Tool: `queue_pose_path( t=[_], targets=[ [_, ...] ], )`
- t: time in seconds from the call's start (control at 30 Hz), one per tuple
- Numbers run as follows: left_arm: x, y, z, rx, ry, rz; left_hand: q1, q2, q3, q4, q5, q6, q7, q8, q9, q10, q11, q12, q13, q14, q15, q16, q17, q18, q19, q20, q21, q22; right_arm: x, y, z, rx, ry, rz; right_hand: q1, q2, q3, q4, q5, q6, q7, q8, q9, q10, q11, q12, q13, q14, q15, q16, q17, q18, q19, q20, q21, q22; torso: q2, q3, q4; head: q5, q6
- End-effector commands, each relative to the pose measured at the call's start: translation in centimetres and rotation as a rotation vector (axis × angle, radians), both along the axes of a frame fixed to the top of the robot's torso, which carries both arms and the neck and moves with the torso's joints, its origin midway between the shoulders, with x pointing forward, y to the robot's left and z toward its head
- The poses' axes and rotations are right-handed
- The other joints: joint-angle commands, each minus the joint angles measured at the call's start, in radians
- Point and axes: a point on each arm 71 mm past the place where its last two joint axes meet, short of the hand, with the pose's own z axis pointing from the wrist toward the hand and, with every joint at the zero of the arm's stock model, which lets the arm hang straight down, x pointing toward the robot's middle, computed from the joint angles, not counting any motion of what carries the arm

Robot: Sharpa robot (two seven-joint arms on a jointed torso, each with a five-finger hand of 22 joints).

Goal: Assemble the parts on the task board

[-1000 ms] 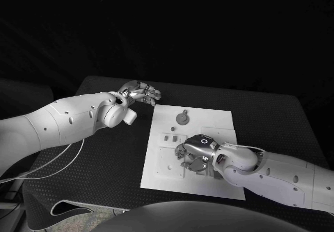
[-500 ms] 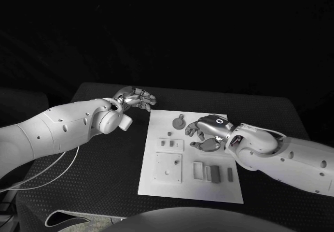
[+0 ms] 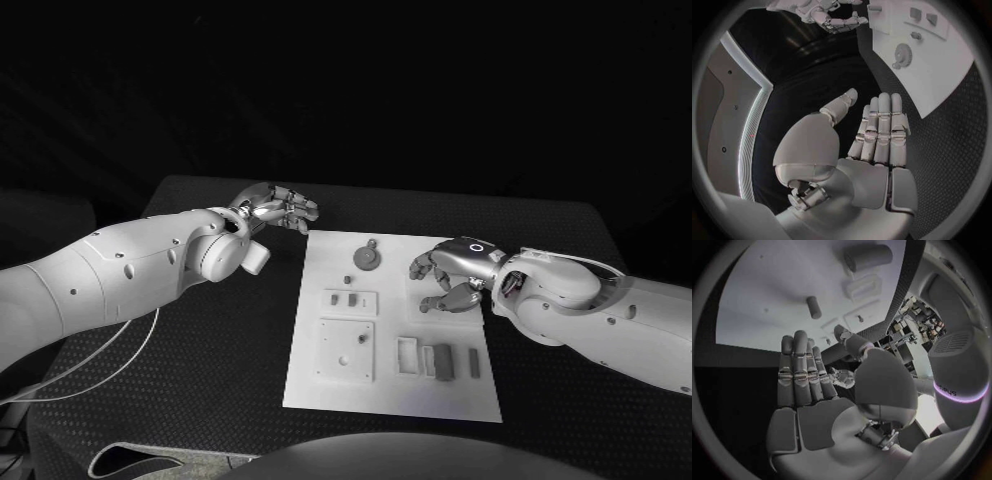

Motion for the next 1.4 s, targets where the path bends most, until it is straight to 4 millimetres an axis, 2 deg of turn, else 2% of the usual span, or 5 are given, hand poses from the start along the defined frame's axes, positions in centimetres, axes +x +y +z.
queue_pose_path(
  t=[0.03,0.57,0.93,1.27,1.4],
  targets=[
    [0.0,-0.2,0.1,-0.009,-0.003,-0.013,-0.009,-0.002,-0.007,0.001,0.003,-0.008,0.001,0.004,-0.001,-0.008,0.002,0.001,-0.002,0.0,0.006,-0.005,0.001,0.003,-0.002,0.005,0.001,-0.001,0.0,-0.5,-1.0,-0.126,0.047,0.0,-0.001,-0.009,-0.004,0.005,0.003,0.002,-0.006,-0.004,-0.001,-0.007,-0.001,0.001,-0.001,-0.003,0.006,-0.002,0.002,0.012,-0.011,0.0,0.005,0.025,0.0,-0.0011,0.0002,-0.002,-0.001],
    [0.0,0.0,0.0,-0.008,0.0,-0.011,-0.009,-0.001,-0.007,0.001,0.003,-0.008,0.001,0.004,-0.001,-0.008,0.002,0.001,-0.002,0.001,0.006,-0.006,0.003,0.003,-0.002,0.005,0.001,-0.002,-0.1,-0.8,-3.6,-0.194,0.069,0.0,0.041,0.021,0.017,0.004,0.004,0.022,0.003,0.015,0.005,0.019,-0.013,0.023,0.012,0.016,-0.006,0.014,0.017,0.013,0.004,-0.008,0.028,0.025,0.0,-0.0015,0.0018,-0.006,-0.005],
    [0.0,-0.2,-0.1,-0.009,0.002,-0.016,-0.01,0.0,-0.007,0.002,0.003,-0.008,0.001,0.004,-0.001,-0.008,0.002,0.001,-0.002,0.001,0.006,-0.006,0.004,0.003,-0.002,0.006,0.001,-0.002,-0.4,0.4,-3.6,-0.143,0.058,0.033,0.051,0.113,0.01,-0.019,0.004,0.09,0.011,0.051,0.017,0.12,-0.051,0.07,0.043,0.067,-0.042,0.064,0.05,0.013,0.041,-0.029,0.078,0.026,0.0,-0.0005,0.0021,-0.007,-0.007],
    [0.0,-0.2,-0.2,-0.01,0.003,-0.017,-0.011,0.0,-0.007,0.002,0.003,-0.009,0.001,0.004,-0.002,-0.008,0.002,0.001,-0.002,0.001,0.006,-0.007,0.005,0.003,-0.002,0.005,0.001,-0.002,-0.5,0.7,-3.6,-0.132,0.054,0.035,0.045,0.127,0.01,-0.027,0.004,0.101,0.009,0.054,0.017,0.131,-0.055,0.072,0.046,0.066,-0.046,0.073,0.057,0.013,0.04,-0.031,0.088,0.025,0.0,-0.0018,0.0022,-0.008,-0.009],
    [0.0,-0.2,-0.2,-0.009,0.003,-0.017,-0.011,0.001,-0.007,0.002,0.003,-0.009,0.001,0.004,-0.002,-0.008,0.002,0.001,-0.002,0.001,0.006,-0.007,0.005,0.003,-0.002,0.005,0.001,-0.003,-0.5,0.8,-3.5,-0.121,0.037,0.031,0.046,0.172,0.017,-0.035,0.004,0.119,0.002,0.061,0.019,0.15,-0.061,0.078,0.052,0.069,-0.051,0.08,0.061,0.013,0.042,-0.033,0.097,0.025,0.0,-0.0017,0.002,-0.008,-0.01]
  ],
)
